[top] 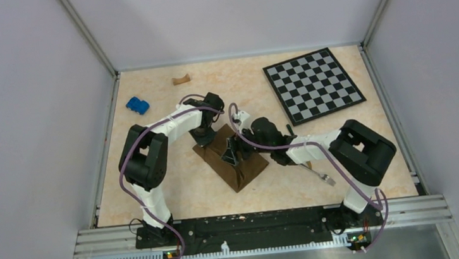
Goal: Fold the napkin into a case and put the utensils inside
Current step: Fold the lower triangle-folded napkin at the center of the board.
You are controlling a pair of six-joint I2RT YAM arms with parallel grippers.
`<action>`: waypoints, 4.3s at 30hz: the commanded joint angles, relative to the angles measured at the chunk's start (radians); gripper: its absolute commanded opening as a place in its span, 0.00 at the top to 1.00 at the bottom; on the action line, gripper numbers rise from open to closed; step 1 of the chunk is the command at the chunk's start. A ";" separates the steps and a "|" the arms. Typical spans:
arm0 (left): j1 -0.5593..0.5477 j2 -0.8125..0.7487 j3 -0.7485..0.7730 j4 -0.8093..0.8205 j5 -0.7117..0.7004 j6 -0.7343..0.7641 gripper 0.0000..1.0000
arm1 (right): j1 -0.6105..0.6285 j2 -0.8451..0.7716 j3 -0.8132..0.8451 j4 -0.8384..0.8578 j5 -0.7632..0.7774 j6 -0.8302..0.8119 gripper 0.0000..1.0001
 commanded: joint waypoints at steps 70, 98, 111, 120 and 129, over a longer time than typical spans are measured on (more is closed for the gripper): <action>0.190 -0.287 -0.452 0.805 0.735 0.396 1.00 | 0.060 0.038 -0.086 0.011 0.373 0.334 1.00; 0.180 -0.077 -0.479 0.950 0.856 0.514 1.00 | 0.014 -0.189 -0.092 -0.263 0.120 0.055 0.42; 0.180 -0.054 -0.462 0.923 0.855 0.525 1.00 | 0.020 -0.211 -0.271 -0.232 -0.116 0.040 0.88; 0.180 -0.024 -0.448 0.926 0.909 0.536 1.00 | 0.022 -0.301 -0.161 -0.322 -0.059 -0.027 0.78; 0.181 -0.033 -0.438 0.874 0.884 0.550 1.00 | 0.007 0.122 0.164 -0.104 -0.247 0.045 0.65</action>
